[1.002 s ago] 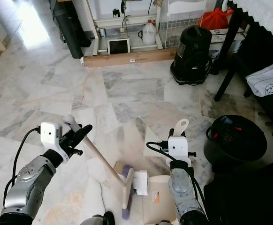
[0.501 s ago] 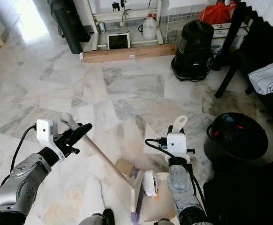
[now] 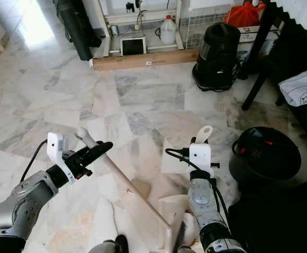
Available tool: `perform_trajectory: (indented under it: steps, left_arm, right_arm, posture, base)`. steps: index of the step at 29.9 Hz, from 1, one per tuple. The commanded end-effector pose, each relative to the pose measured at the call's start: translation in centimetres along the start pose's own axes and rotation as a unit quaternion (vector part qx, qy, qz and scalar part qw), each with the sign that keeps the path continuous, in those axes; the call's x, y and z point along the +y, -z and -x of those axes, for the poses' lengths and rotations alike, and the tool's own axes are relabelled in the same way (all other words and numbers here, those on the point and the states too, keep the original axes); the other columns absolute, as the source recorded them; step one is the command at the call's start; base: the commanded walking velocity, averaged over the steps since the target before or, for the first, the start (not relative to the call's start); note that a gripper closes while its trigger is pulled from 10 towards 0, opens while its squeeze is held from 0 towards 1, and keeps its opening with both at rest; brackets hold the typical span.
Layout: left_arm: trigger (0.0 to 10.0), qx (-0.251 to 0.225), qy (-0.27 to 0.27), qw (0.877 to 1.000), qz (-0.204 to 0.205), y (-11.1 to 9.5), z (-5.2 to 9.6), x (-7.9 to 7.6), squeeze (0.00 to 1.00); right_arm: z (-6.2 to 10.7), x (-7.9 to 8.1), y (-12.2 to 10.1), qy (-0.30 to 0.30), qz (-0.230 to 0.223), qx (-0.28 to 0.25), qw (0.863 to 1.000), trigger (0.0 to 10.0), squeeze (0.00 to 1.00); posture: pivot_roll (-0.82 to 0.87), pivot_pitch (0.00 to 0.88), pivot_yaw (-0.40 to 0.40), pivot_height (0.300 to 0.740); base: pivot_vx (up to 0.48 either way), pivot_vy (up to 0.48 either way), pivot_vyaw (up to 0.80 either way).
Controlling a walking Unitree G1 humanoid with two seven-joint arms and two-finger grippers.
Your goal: Sweep floor
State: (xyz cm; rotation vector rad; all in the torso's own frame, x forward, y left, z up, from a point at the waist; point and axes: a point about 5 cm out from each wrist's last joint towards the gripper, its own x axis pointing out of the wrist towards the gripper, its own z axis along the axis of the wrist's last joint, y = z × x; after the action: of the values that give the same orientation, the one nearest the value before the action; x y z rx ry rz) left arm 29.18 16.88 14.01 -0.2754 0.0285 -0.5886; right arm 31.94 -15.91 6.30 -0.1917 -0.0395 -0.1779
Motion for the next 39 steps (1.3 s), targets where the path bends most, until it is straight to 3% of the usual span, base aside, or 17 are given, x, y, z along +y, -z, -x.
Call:
perform_trajectory:
  steps: [1,8,15,19,22,26,31,33,39]
  left_arm:
    - [10.0,-0.044,-0.038,0.998,-0.033,-1.7,0.1,0.7,0.0]
    - [10.0,-0.132,-0.089,0.98,-0.117,-5.3,-0.4,0.3,0.0]
    - [10.0,-0.171,-0.139,0.962,-0.163,-6.2,-0.7,0.5,0.0]
    - [10.0,-0.175,-0.182,0.949,-0.189,-5.8,-0.4,1.3,0.0]
    - [10.0,-0.173,-0.185,0.948,-0.194,-5.6,-0.4,1.4,0.0]
    - [10.0,-0.159,-0.191,0.944,-0.216,-3.9,-0.4,1.0,0.0]
    - [10.0,-0.152,-0.208,0.941,-0.22,-2.9,-0.2,1.0,0.0]
    - [10.0,-0.15,-0.215,0.942,-0.212,-2.2,-0.1,0.8,0.0]
    - [10.0,-0.152,-0.215,0.941,-0.214,-2.0,-0.5,0.5,0.0]
  right_arm:
    - [0.5,0.5,1.0,-0.008,-0.005,0.029,1.0,10.0,0.0]
    - [-0.2,-0.2,0.7,0.004,-0.011,0.032,0.999,10.0,0.0]
    - [-1.2,-0.5,-0.3,0.009,-0.013,0.016,1.0,10.0,0.0]
    - [-2.0,-0.9,-1.7,0.016,-0.018,-0.012,1.0,10.0,0.0]
    - [-2.2,-1.0,-1.9,0.017,-0.019,-0.018,1.0,10.0,0.0]
    - [-3.0,-2.0,-4.3,0.042,-0.05,-0.076,0.995,10.0,0.0]
    - [-2.8,-2.4,-5.3,0.045,-0.06,-0.105,0.992,10.0,0.0]
    - [-2.5,-2.5,-5.7,0.05,-0.087,-0.112,0.989,10.0,0.0]
    - [-2.0,-2.2,-6.1,0.037,-0.094,-0.129,0.986,10.0,0.0]
  posture:
    - [0.15,0.146,0.083,0.74]
    - [0.16,0.091,0.07,0.74]
    - [0.15,0.037,0.054,0.74]
    - [0.13,0.0,0.049,0.74]
    - [0.13,0.0,0.049,0.74]
    - [0.12,0.0,0.04,0.74]
    - [0.11,0.0,0.04,0.74]
    - [0.1,0.0,0.038,0.74]
    - [0.1,0.0,0.037,0.74]
  base:
    - [0.0,0.0,0.0]
    - [0.0,0.0,0.0]
    - [0.0,0.0,0.0]
    - [0.0,0.0,0.0]
    - [0.0,0.0,0.0]
    - [0.0,0.0,0.0]
    - [0.0,0.0,0.0]
    - [0.0,0.0,0.0]
    - [0.0,0.0,0.28]
